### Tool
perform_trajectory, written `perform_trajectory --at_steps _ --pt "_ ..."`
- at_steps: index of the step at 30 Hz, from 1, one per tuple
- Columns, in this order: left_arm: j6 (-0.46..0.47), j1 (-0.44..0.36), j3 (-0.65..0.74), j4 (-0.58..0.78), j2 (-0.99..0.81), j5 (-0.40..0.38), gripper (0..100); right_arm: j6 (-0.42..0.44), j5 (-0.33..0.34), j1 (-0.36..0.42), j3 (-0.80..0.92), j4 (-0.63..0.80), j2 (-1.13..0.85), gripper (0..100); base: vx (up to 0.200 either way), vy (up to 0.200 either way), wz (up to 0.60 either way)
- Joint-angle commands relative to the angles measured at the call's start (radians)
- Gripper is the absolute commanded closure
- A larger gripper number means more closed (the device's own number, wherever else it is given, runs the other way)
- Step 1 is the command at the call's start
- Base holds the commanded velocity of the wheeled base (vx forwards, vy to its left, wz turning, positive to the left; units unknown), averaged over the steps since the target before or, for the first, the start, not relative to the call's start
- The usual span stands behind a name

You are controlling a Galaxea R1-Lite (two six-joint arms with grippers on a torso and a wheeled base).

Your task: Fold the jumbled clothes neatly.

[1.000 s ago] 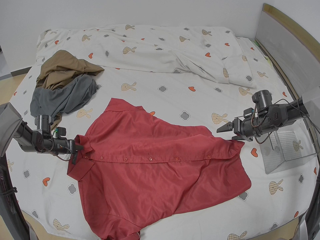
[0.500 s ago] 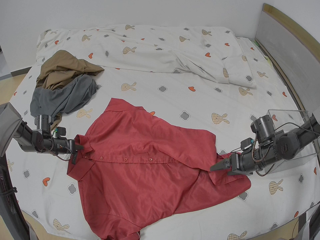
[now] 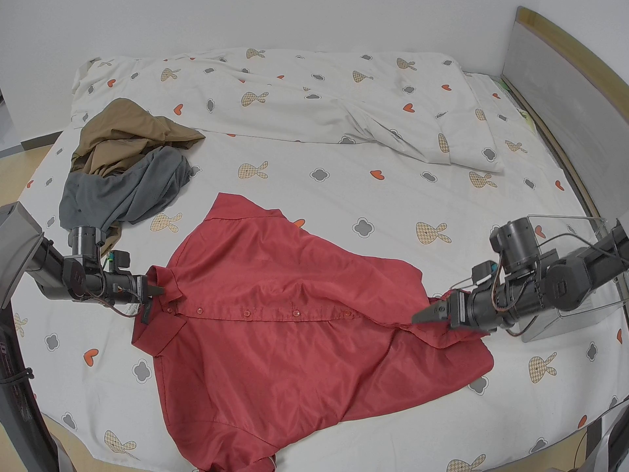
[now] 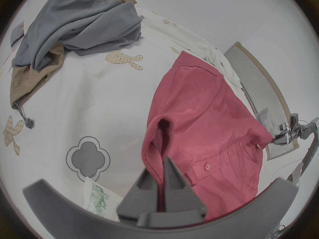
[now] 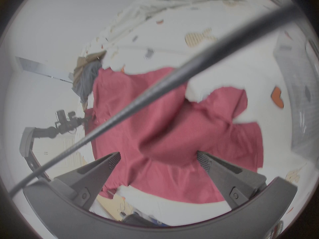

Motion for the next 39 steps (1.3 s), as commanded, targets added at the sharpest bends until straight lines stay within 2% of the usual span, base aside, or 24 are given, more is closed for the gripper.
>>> perform_trajectory --at_steps 1,5,9,14,24,26,27,30,39 --pt "0.000 0.001 -0.003 0.000 0.000 0.000 100 0.002 -0.009 -0.047 -0.140 0.008 -0.070 0 0.000 0.000 0.00" --pt "0.000 0.002 -0.003 0.000 0.002 0.000 100 0.002 -0.016 -0.073 -0.221 0.010 -0.047 0 0.000 0.000 0.00" --pt "0.000 0.001 -0.001 0.000 0.002 0.000 100 0.002 -0.029 -0.077 -0.369 0.013 0.195 0 0.000 0.000 0.00" --pt "0.000 0.001 -0.001 0.000 0.002 0.000 100 0.004 -0.069 -0.057 -0.496 0.033 0.364 0 0.000 0.000 0.00" --pt "0.001 0.001 -0.003 0.000 0.007 0.000 100 0.005 -0.069 -0.044 -0.651 0.096 0.509 0 0.000 0.000 0.00" --pt "0.001 0.001 -0.001 0.000 0.005 0.000 100 0.033 -0.069 -0.034 -0.672 0.102 0.522 0 0.000 0.000 0.00" --pt "0.001 0.001 -0.001 0.000 0.005 0.000 100 0.042 -0.068 -0.033 -0.674 0.106 0.517 100 0.000 0.000 0.00" --pt "0.001 0.001 -0.003 0.000 0.005 0.000 100 0.082 -0.060 -0.038 -0.672 0.111 0.489 100 0.000 0.000 0.00" --pt "0.001 -0.001 -0.001 0.000 0.003 0.000 100 0.086 -0.049 -0.070 -0.671 0.114 0.305 100 0.000 0.000 0.00"
